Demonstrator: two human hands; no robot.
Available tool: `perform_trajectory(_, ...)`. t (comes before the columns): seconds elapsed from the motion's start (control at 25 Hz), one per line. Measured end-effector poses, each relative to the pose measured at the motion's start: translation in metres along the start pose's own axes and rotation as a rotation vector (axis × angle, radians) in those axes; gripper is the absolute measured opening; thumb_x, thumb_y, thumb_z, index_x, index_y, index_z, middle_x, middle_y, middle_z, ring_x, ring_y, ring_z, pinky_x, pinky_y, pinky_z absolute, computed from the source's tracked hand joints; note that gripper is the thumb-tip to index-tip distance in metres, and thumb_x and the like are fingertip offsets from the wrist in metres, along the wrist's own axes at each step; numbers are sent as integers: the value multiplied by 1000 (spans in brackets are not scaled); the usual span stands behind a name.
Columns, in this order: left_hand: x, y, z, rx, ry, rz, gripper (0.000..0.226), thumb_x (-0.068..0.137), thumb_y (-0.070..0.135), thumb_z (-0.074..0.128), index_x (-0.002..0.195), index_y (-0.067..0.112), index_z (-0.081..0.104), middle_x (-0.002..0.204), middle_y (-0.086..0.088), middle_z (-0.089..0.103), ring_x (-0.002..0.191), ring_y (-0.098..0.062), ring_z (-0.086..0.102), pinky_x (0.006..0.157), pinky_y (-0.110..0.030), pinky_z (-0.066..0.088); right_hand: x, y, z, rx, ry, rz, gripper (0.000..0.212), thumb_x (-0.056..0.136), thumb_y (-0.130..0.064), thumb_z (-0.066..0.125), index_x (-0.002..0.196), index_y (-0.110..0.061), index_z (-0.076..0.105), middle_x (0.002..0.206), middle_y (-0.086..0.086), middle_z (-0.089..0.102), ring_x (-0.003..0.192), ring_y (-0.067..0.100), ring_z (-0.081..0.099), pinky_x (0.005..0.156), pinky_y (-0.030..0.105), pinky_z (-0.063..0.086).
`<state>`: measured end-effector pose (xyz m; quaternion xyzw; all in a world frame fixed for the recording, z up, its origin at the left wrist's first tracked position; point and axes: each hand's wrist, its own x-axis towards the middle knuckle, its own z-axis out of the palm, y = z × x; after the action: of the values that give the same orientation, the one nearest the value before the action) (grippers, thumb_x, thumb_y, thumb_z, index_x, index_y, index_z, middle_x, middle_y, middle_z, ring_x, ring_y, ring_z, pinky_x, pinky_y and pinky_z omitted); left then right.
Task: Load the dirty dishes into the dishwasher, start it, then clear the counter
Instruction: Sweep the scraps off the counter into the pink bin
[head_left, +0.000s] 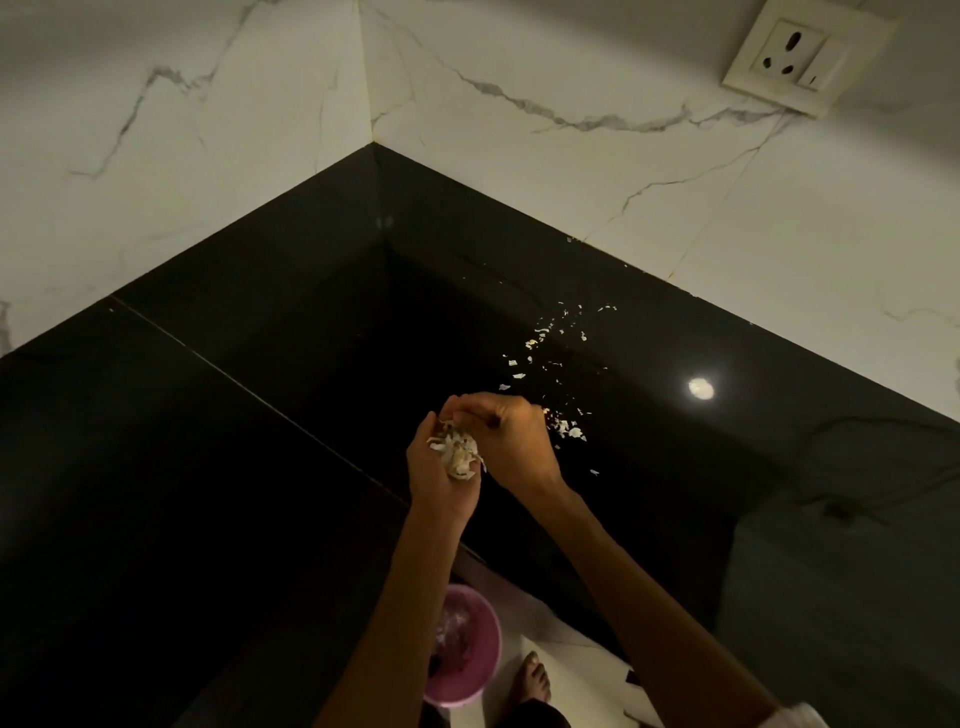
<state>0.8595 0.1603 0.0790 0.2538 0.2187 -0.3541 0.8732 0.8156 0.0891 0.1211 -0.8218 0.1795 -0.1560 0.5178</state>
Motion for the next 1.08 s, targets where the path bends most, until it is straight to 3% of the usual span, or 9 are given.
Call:
perform_trajectory(0.12, -1, -1, 3, 2, -32, -9, 33, 103, 29, 37, 106, 11, 64, 97, -6, 70, 95, -18, 67, 84, -31, 49, -7, -3, -5, -4, 160, -24, 11, 93, -10, 63, 95, -12, 74, 91, -7, 73, 85, 0, 69, 72, 14, 54)
perform_trajectory(0.24, -7, -3, 10, -81, -58, -31, 37, 104, 28, 35, 121, 7, 60, 107, -10, 71, 110, -23, 65, 94, -34, 48, -15, 3, 0, 213, 342, 111, 16, 97, -16, 58, 97, -11, 73, 88, -4, 73, 85, 5, 70, 74, 20, 56)
perform_trajectory(0.32, -11, -8, 11, -102, -87, -75, 39, 104, 30, 34, 115, 7, 64, 104, -11, 73, 99, -24, 70, 88, -36, 49, -21, 4, 11, 337, 370, 147, 23, 100, -17, 52, 95, -8, 73, 89, 0, 73, 90, 10, 70, 78, 28, 58)
perform_trajectory(0.48, -18, -20, 4, -68, -92, -99, 41, 102, 33, 36, 124, 8, 60, 113, -10, 68, 101, -21, 69, 83, -33, 53, -36, 2, 26, 492, 416, 179, 31, 103, -16, 44, 97, -4, 71, 97, 3, 73, 97, 9, 69, 84, 20, 53)
perform_trajectory(0.64, -31, -30, -6, -112, -110, -68, 38, 103, 32, 36, 122, 10, 61, 113, -9, 69, 99, -20, 70, 76, -32, 57, -53, -2, 26, 633, 403, 246, 31, 105, -24, 38, 101, -20, 69, 101, 5, 73, 99, 17, 69, 83, 27, 56)
perform_trajectory(0.8, -50, -39, -14, -128, -101, -10, 38, 102, 34, 37, 118, 11, 63, 116, -9, 67, 106, -22, 66, 85, -34, 56, -74, -8, 20, 697, 346, 303, 35, 105, -28, 38, 111, -10, 67, 101, 2, 73, 95, 13, 70, 74, 21, 55)
perform_trajectory(0.88, -64, -46, -18, -143, -99, 34, 38, 102, 34, 36, 119, 12, 63, 117, -9, 67, 108, -22, 66, 88, -34, 55, -86, -8, 16, 681, 296, 288, 33, 105, -27, 38, 107, -13, 68, 94, -6, 74, 91, 7, 70, 71, 17, 53)
perform_trajectory(1.08, -102, -71, -39, -214, -27, 60, 36, 101, 31, 39, 118, 10, 63, 108, -11, 71, 94, -24, 72, 75, -34, 60, -128, 1, 11, 637, 222, 309, 31, 104, -29, 39, 106, -17, 68, 94, -10, 74, 93, 8, 70, 74, 18, 53)
